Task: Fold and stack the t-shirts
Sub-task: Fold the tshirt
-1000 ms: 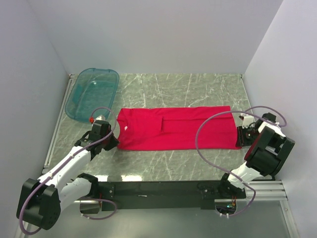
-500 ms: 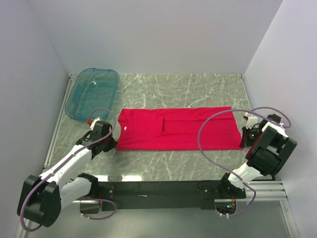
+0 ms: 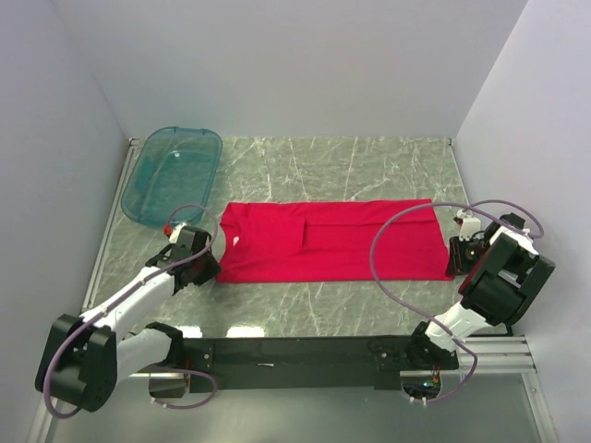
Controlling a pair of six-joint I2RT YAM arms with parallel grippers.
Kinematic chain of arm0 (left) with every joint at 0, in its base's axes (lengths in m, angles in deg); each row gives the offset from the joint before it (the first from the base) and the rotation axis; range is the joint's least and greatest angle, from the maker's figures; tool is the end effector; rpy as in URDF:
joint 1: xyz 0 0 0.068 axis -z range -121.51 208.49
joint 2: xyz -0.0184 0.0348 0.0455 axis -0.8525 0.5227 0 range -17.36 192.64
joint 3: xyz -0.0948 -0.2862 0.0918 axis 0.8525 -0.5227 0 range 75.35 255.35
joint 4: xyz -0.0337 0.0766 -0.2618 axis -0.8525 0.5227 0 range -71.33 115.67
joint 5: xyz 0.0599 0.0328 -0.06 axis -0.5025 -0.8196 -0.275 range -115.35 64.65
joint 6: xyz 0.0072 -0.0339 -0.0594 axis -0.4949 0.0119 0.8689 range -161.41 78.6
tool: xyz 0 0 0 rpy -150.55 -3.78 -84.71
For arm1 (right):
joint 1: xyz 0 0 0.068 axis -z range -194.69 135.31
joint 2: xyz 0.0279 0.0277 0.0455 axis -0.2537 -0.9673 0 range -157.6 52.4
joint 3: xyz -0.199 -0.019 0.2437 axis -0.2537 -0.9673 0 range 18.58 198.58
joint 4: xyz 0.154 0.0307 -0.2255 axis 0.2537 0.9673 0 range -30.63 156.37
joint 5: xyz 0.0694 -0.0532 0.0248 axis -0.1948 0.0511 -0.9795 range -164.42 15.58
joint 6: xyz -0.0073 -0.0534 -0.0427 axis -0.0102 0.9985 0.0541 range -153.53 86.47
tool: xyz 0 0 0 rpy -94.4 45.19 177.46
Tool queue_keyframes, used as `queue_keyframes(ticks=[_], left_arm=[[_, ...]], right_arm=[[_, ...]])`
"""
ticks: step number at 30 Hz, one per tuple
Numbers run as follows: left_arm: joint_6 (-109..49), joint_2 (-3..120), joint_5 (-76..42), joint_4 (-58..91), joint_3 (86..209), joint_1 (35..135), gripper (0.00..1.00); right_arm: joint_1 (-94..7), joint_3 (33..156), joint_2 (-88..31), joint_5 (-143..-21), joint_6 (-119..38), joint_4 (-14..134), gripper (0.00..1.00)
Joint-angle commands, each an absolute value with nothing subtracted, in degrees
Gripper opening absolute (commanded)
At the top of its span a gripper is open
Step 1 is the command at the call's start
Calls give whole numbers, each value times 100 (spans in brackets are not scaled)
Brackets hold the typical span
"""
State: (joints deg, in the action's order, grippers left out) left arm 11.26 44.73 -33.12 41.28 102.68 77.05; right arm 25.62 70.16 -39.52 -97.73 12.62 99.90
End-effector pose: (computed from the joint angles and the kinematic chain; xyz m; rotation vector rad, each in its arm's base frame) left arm 0.1852 -0.0544 0.1781 -0.8075 2.4572 -0.2980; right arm 0.2326 -0.1686 0.1754 -0.1841 2.7310 0.2618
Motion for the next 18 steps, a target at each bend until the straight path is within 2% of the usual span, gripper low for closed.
queue_keyframes(ticks=[1,2,3,7,11,18], left_arm=[[1317,3952,-3904,4458,10443,7703,47],[1335,3655,-4002,4547,10522,7703,54],[1344,3530,-4055,4609,10566,7703,56],[1012,2881,-3960,4733,10734,7703,60],[167,2641,-2434,3864,10690,7703,65],[-247,4510,-2103,2958,11716,7712,65]], right_arm=[[2626,7369,-3541,-9753,1402,10103,38],[2626,7439,-3496,-9771,1402,10138,39],[2626,7483,-3426,-9788,1411,10173,40],[2548,7677,-3364,-9859,1429,10384,41],[2267,7677,-3312,-9877,1429,10437,41],[1484,7642,-2795,-10253,1271,10428,45]])
